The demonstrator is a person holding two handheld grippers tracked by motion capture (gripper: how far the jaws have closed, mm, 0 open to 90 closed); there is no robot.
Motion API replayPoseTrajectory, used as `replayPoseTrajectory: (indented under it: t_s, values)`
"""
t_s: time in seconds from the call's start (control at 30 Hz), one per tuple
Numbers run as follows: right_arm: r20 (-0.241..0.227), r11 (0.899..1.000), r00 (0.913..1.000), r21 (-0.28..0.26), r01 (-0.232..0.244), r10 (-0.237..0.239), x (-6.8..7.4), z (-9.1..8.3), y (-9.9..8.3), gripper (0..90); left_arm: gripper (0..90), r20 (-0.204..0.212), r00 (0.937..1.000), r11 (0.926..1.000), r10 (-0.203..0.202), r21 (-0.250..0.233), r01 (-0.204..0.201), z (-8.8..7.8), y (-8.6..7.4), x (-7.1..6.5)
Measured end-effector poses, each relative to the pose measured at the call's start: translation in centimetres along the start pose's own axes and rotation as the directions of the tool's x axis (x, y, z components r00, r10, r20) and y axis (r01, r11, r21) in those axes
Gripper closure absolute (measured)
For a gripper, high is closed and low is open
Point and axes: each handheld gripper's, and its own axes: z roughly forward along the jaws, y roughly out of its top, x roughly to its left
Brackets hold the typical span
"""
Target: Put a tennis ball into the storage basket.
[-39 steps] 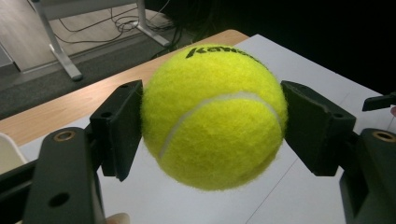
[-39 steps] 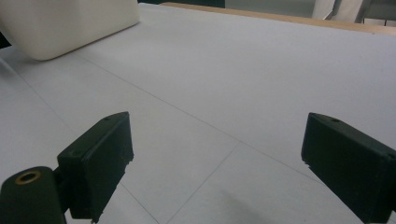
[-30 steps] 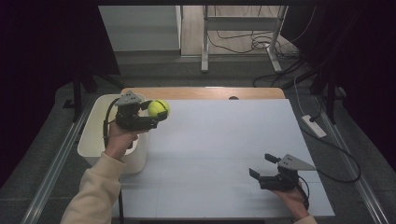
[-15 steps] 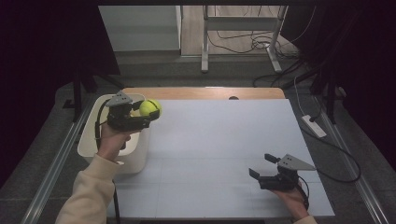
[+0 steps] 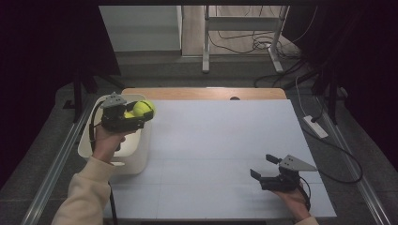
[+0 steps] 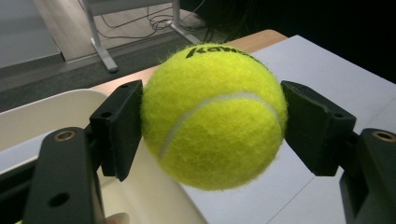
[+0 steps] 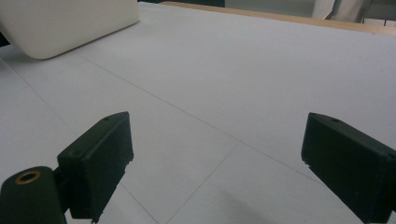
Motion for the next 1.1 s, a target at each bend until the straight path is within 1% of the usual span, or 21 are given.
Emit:
replayPoseTrajectory:
  t_s: [0.1, 0.43, 0.77, 0.8, 0.93, 1.1]
  values:
    - [0.000, 1.000, 1.0000, 0.000, -0.001, 0.001, 0.0, 0.0, 0.0, 9.0, 26.7, -0.014, 0.9998, 0.9999, -0.012, 0.005, 0.012, -0.2, -0.3, 0.6]
    - [-0.002, 1.000, 1.0000, 0.002, -0.002, 0.002, 0.1, 0.1, 0.0, 9.0, 26.7, -0.051, 0.9981, 0.9993, -0.035, 0.012, 0.036, -0.8, -0.9, 1.8]
    - [0.000, 1.000, 1.0000, 0.002, -0.002, 0.002, 0.0, 0.0, 0.0, 9.0, 26.6, -0.108, 0.9930, 0.9984, -0.048, 0.026, 0.051, -1.6, -1.3, 3.1]
    - [0.000, 1.000, 1.0000, 0.002, -0.001, 0.001, 0.0, 0.0, 0.0, 9.0, 26.6, -0.108, 0.9930, 0.9984, -0.048, 0.026, 0.051, -1.6, -1.3, 3.1]
    - [0.001, 1.000, 1.0000, 0.003, -0.002, 0.002, 0.0, 0.1, 0.0, 9.0, 26.6, -0.134, 0.9898, 0.9977, -0.050, 0.040, 0.055, -1.9, -1.6, 3.8]
    - [-0.001, 1.000, 1.0000, 0.001, -0.001, 0.001, 0.0, 0.1, 0.0, 9.0, 26.6, -0.149, 0.9875, 0.9970, -0.051, 0.051, 0.059, -2.2, -1.8, 4.2]
